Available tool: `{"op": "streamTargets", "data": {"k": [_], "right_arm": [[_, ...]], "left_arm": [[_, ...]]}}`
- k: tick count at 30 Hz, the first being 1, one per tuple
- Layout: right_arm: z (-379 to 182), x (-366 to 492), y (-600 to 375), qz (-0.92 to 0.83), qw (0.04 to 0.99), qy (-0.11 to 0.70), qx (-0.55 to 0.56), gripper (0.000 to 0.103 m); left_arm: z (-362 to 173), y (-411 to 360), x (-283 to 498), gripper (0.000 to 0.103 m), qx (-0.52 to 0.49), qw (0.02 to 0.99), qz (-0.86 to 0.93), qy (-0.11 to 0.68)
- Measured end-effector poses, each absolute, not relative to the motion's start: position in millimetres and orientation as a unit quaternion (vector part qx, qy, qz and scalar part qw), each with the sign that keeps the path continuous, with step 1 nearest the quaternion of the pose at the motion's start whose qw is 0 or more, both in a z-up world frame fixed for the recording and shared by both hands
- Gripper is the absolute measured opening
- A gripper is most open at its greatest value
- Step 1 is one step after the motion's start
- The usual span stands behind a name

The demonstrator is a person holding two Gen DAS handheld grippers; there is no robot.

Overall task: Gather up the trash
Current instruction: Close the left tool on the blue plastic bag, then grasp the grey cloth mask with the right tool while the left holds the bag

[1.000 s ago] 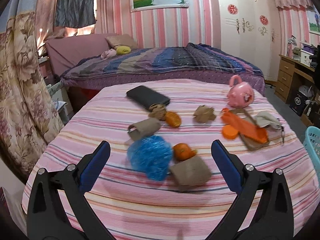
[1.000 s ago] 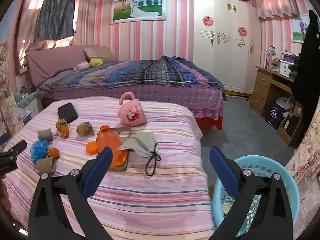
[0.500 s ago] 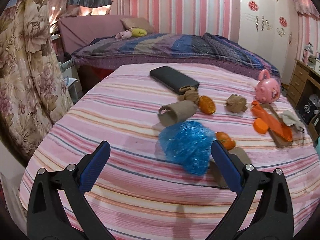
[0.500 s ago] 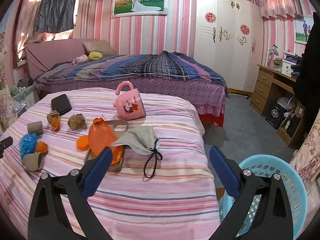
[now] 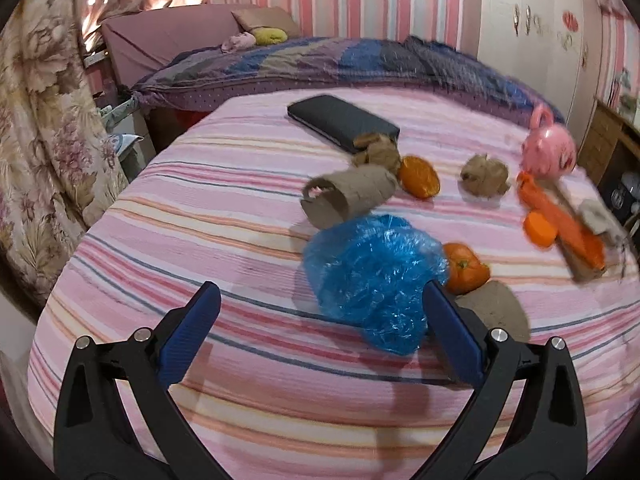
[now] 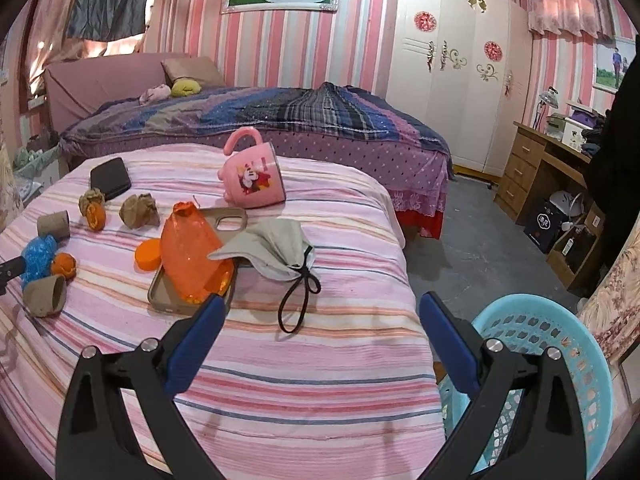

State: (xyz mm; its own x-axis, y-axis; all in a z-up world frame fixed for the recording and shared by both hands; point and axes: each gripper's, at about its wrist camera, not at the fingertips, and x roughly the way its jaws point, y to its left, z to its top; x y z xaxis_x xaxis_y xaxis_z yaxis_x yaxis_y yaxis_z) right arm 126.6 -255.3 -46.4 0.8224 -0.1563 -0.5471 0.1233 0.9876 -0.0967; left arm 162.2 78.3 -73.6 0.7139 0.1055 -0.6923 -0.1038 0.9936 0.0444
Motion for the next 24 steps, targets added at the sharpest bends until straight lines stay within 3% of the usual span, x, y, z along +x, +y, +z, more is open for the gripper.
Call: {"op": "streamTargets", "data": {"k": [5,7,12,13,24], "right_arm": [[-49,128,-256,-0.074,0.953,0.292,-0.026,0.095],[-50,128,-256,-0.075,0.953,0.294,-0.024,0.095],[-52,127,-257,-0.074,0.952,0.296,-0.017,0.095],[-52,127,-257,-0.074,0.952,0.296,-0.015,0.095],[-58,131,-254,-0.063,0.95,0.305,-0.011,0.095]], "left_arm": [[-81,73,177,0.091,-0.011,0.917,0.042,0.397],[-82,72,178,0.077,-0.026,0.914,0.022,0.403],[-84,67,174,0.029,-0.051,0.909,-0.028,0.413],[-82,67,171,0.025,-0.056,0.909,-0.035,0.412],[-52,74,142,0.021,0.006,0.938,0.023,0.345]]}}
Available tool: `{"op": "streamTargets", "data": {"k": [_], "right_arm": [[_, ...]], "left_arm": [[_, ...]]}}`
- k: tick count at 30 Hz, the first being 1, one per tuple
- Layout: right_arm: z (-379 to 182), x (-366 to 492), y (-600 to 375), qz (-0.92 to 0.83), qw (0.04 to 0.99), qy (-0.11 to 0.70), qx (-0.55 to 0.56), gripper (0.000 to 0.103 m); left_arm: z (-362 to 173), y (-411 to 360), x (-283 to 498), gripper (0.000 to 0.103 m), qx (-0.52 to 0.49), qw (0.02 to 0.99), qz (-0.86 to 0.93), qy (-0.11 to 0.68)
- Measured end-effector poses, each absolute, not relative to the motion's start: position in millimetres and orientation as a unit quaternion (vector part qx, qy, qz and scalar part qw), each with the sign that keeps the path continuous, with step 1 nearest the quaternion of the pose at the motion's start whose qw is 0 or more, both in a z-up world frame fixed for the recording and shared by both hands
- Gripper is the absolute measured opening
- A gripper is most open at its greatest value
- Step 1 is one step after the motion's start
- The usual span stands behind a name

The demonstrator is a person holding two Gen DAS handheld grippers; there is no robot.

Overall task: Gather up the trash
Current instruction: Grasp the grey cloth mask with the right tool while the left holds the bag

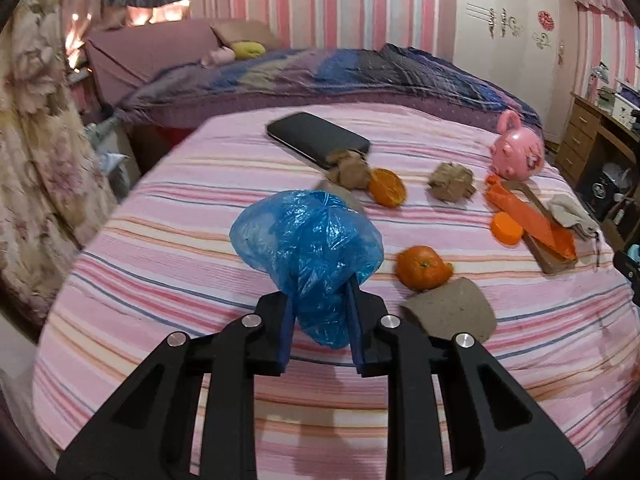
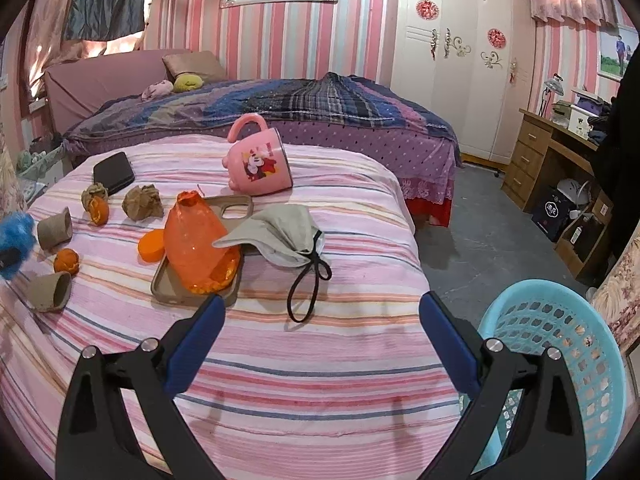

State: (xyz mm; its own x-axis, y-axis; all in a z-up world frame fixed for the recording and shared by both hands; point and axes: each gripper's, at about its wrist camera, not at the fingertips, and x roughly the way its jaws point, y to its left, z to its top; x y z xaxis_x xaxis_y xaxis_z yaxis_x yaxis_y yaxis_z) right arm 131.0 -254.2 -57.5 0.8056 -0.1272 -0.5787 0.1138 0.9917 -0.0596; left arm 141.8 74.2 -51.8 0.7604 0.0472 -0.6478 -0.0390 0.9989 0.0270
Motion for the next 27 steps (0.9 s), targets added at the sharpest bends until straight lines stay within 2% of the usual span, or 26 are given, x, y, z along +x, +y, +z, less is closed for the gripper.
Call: {"op": "streamTargets", "data": {"k": [8,11,16,17,18,19,22,24,27], "right_arm": [[-61,156,-259,-0.05,0.946,0.32,0.004,0.095],[-61,172,-254,-0.044,0.945,0.325,-0.011,0.091],[-65,203,-248,-0.025,0.936,0.349,-0.045,0.066],[-67,207,-248,-0.019,0.934,0.354,-0.048,0.064],[-71,212,-247,-0.007,0.929,0.366,-0.048,0.059],[-74,213,-247,-0.002,0.927,0.371,-0.047,0.047],[-75,214,-246,0.013,0.927,0.371,-0.045,0.031],[-72,210,-247,0.017,0.932,0.359,-0.04,0.025],[-63,198,-251,0.012,0.941,0.337,-0.038,0.024]], "left_arm": [[-47,91,150,0.021,0.004,0.941,0.07,0.332],[-46,95,155,0.021,-0.004,0.941,0.073,0.331],[-48,100,163,0.021,-0.011,0.94,0.075,0.334],[-48,100,163,0.021,-0.012,0.939,0.074,0.334],[-48,101,163,0.021,-0.013,0.94,0.074,0.334],[-48,102,164,0.021,-0.013,0.94,0.075,0.333],[-48,104,166,0.021,-0.021,0.939,0.075,0.334],[-48,103,166,0.021,-0.026,0.939,0.073,0.334],[-47,101,164,0.021,-0.021,0.941,0.075,0.33]]}}
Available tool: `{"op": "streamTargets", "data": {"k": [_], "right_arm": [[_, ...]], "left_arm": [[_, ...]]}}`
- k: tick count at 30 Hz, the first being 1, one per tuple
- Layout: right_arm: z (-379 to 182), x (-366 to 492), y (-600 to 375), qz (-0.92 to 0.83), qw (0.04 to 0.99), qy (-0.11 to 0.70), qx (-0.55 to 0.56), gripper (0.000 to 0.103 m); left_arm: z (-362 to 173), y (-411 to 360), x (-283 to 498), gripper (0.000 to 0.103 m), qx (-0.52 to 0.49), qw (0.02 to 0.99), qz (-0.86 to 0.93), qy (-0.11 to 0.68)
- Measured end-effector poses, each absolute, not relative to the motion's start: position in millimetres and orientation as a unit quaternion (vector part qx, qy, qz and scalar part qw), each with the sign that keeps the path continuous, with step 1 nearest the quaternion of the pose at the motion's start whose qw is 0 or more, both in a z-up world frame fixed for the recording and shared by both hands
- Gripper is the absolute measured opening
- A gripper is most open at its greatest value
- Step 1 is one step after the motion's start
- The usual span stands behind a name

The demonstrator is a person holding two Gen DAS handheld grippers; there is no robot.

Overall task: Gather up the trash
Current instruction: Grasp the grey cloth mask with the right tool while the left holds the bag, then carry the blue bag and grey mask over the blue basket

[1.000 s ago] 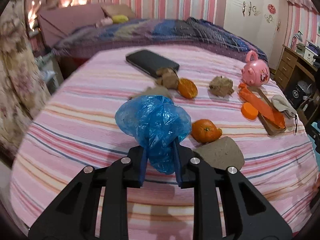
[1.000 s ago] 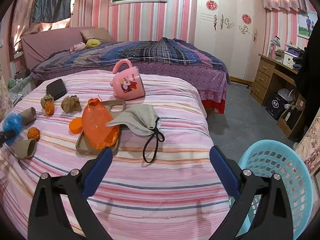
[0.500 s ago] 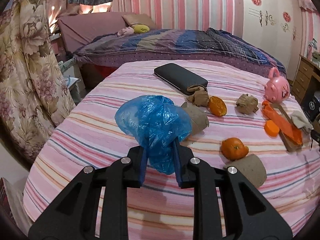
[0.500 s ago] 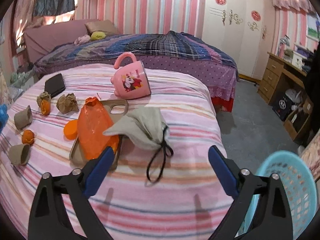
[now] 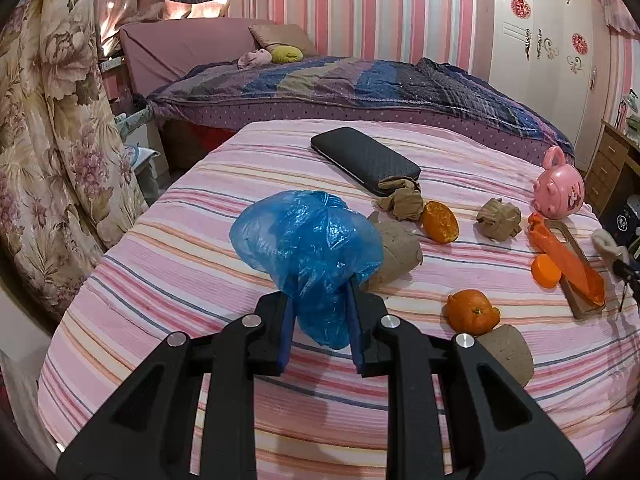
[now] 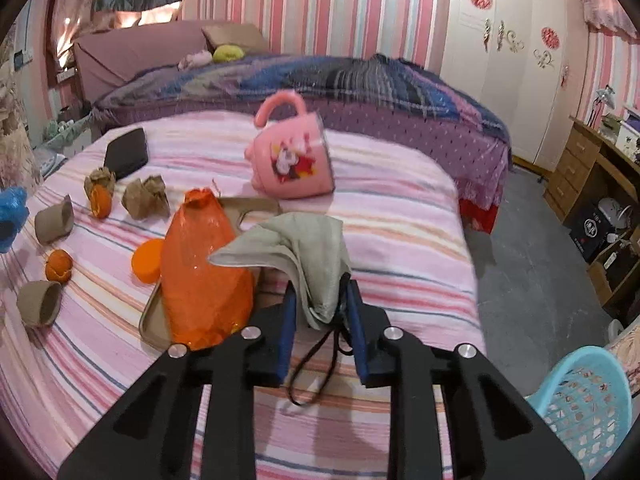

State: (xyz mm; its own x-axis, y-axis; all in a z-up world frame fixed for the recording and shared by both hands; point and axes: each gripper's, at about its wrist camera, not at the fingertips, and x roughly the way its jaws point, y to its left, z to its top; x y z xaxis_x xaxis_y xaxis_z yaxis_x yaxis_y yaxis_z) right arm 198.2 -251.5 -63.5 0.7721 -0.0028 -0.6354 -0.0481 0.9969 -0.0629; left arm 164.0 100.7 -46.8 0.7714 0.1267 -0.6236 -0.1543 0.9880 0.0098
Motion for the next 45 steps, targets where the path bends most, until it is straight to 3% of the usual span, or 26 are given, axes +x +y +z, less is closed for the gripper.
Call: {"op": "streamTargets", "data": {"k": [30,45], "right_arm": [[-34,107,-281,0.003,0.956,0.294,-0.012,0.024],[-16,54,-360,-0.051,0.961,0.273,-0.003,0.024]], "left_arm": [[-27,49,104,0.021,-0.029,0.954,0.05,0.293],[-1,-61,80,0.021,0.012,0.967,-0.027,0.254]]}}
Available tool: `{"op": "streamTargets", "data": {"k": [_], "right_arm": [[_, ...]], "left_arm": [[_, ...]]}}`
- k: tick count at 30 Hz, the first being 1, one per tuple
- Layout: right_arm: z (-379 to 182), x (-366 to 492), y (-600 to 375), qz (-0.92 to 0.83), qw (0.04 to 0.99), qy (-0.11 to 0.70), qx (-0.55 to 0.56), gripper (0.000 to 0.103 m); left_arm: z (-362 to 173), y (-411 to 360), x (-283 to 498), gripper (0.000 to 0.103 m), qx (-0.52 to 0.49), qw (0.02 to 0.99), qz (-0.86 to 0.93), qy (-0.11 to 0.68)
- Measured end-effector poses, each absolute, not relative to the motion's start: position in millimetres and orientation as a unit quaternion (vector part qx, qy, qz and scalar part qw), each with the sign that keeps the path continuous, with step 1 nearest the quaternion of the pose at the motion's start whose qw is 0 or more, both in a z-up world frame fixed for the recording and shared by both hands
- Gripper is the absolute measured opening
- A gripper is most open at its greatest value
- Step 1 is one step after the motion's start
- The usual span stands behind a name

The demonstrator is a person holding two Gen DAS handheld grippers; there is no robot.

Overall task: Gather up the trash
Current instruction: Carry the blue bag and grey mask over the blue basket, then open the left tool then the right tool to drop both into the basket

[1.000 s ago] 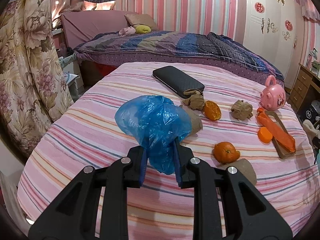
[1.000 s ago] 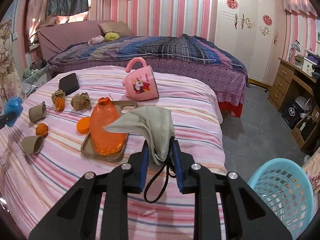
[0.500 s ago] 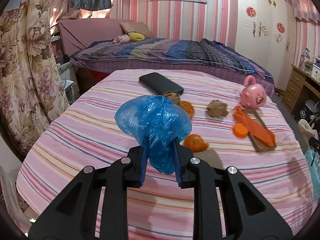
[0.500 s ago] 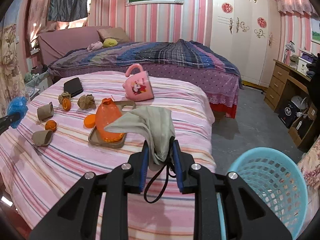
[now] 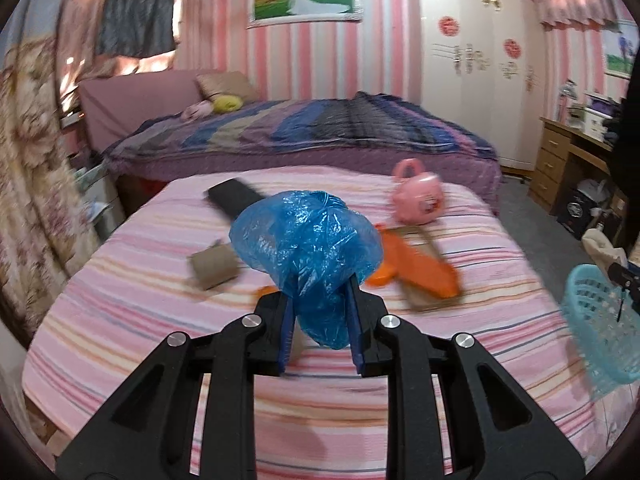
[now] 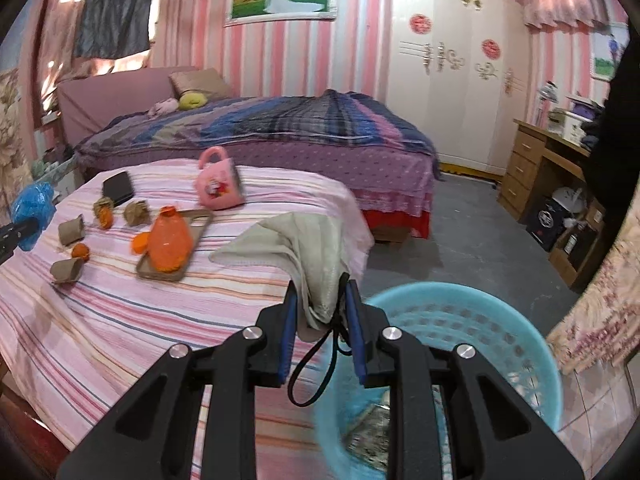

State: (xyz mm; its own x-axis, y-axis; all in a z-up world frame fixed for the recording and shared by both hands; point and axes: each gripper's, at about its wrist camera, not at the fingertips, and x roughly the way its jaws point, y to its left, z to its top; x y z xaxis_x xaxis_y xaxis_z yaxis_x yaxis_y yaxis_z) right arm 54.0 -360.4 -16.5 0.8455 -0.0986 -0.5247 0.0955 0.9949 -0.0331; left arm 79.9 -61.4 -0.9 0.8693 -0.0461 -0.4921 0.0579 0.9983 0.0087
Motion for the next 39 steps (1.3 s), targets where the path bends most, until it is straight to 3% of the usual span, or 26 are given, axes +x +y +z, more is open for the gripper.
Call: {"op": "streamTargets", "data": {"k": [19,32,34,36,39], "right_arm": [[-41,11,-494,-0.167,0.939,0.3,0.031,0.024],[-51,8,-524,-0.192,0.932,0.3,0.061,0.024],[-51,7,-525,-0.195,0.932,0.298,0.062,0.024],[-51,8,-528,-0.198,0.932,0.297,0.062,0.024],[-52,10,-530,-0.2,0.932,0.297,0.062,0.024]], "left_arm": [[-28,-281,68,0.021,0.037,0.934,-0.21,0.285],[-53,-357,80,0.023,0.068,0.916,-0.252,0.303],[-53,-357,81,0.033,0.071,0.915,-0.256,0.304],[-53,-357,80,0.058,0.074,0.917,-0.254,0.3],[-50,-351,79,0.078,0.079,0.922,-0.244,0.289]]}}
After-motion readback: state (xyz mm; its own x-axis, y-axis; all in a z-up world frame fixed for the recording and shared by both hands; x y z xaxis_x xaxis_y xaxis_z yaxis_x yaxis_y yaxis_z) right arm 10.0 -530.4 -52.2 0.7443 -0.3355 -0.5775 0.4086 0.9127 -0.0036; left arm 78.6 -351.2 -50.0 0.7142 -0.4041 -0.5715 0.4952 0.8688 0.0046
